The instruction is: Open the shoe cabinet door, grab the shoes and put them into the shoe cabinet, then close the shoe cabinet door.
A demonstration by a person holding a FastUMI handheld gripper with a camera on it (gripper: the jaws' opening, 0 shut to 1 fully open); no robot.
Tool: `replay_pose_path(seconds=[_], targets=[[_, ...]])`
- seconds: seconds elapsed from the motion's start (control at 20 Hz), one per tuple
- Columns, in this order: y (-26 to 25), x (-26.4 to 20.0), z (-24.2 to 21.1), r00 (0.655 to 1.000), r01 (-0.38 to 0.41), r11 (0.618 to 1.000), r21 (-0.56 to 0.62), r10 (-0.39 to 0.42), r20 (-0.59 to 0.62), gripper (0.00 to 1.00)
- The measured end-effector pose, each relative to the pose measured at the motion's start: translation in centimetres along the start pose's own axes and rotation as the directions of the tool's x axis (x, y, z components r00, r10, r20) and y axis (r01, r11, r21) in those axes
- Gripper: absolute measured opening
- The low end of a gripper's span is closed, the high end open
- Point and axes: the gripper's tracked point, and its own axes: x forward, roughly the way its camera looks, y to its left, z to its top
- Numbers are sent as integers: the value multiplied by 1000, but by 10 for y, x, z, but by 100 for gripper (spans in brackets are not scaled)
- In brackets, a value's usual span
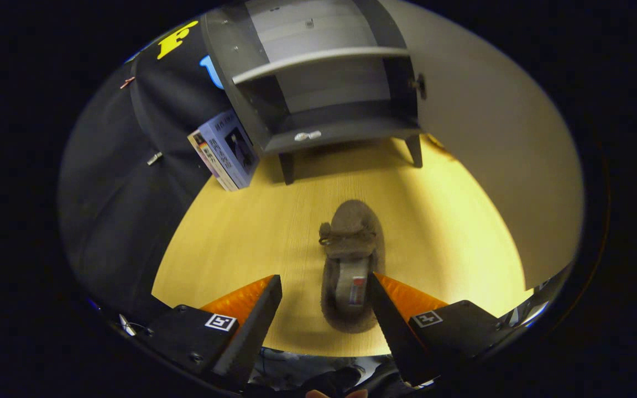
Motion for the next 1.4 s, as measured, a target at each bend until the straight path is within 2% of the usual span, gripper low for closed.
replay_pose_path(seconds=[0.15, 0.25, 0.3, 0.55, 0.65, 0.85, 1.2, 1.4], targets=[[3, 39, -6, 1000, 2, 1000, 29, -2, -9, 97], [1, 66, -3, 1000, 24, 1000, 17, -24, 16, 82], [-1, 77, -2, 998, 45, 999, 14, -45, 35, 80], [-16, 103, 27, 971, 134, 990, -37, -123, 205, 32], [-14, 101, 34, 964, 133, 989, -58, -115, 238, 14], [-5, 64, 72, 953, 124, 990, -65, -100, 285, 13], [24, -23, 194, 926, 82, 996, -43, -60, 372, 13], [42, -53, 270, 913, 68, 997, -47, -43, 406, 13]])
